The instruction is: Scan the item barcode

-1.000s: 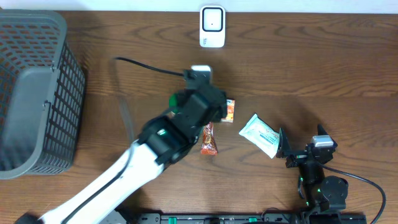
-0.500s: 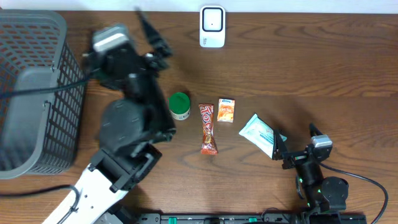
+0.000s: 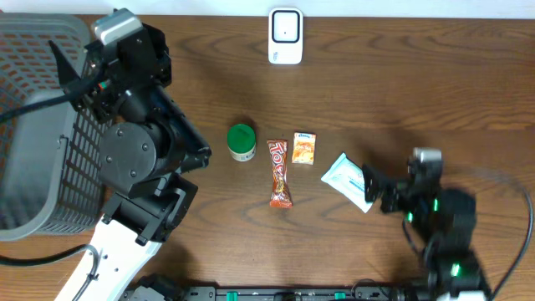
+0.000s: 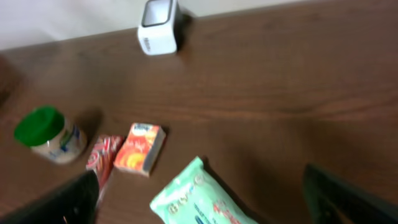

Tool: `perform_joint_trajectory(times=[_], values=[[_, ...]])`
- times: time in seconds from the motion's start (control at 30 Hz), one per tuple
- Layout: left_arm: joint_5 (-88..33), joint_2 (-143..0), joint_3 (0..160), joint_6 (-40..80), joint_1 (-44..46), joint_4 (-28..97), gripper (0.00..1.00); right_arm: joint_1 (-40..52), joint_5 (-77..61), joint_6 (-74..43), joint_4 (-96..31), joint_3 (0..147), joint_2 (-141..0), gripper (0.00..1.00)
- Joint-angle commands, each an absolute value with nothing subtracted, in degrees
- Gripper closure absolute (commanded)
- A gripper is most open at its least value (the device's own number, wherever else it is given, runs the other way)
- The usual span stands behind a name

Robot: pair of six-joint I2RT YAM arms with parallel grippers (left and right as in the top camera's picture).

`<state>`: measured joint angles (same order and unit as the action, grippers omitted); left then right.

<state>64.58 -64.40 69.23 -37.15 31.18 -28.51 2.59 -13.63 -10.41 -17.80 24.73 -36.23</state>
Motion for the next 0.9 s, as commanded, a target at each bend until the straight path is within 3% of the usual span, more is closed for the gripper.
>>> perform_joint_trajectory(times=[0.0, 0.23, 0.3, 0.37, 0.43, 0.63, 0.87], values=[[65.65, -64.05, 69.49, -34.79, 30.5, -27.05, 0.16, 3.03, -16.14, -9.56, -25.12, 39.88, -51.81, 0.01], [65.65, -63.92, 69.45, -31.97, 30.5, -24.45, 0.16, 3.22, -48.93, -9.89, -43.53, 66.59, -78.35, 0.01], [65.67, -63.92, 69.45, -31.59, 30.5, -24.43, 0.16, 3.2, -51.11, -10.72, -41.15, 67.85, -82.21, 0.01], [65.67, -63.92, 69.45, -31.59, 30.5, -24.43, 0.16, 3.27, -51.35, -20.47, -34.0, 67.81, -85.71, 0.01], [65.67, -63.92, 69.45, -31.57, 30.5, -24.4, 0.16, 3.77, -46.33, -37.89, -30.76, 67.81, -89.69, 0.02], [65.65, -63.92, 69.45, -28.45, 30.5, -22.26, 0.16, 6.46, -36.75, -72.25, -36.29, 67.81, -96.68, 0.01], [65.63, -63.92, 69.45, -28.16, 30.5, -21.89, 0.16, 13.02, -28.75, -94.54, -36.45, 67.81, -100.12, 0.01]])
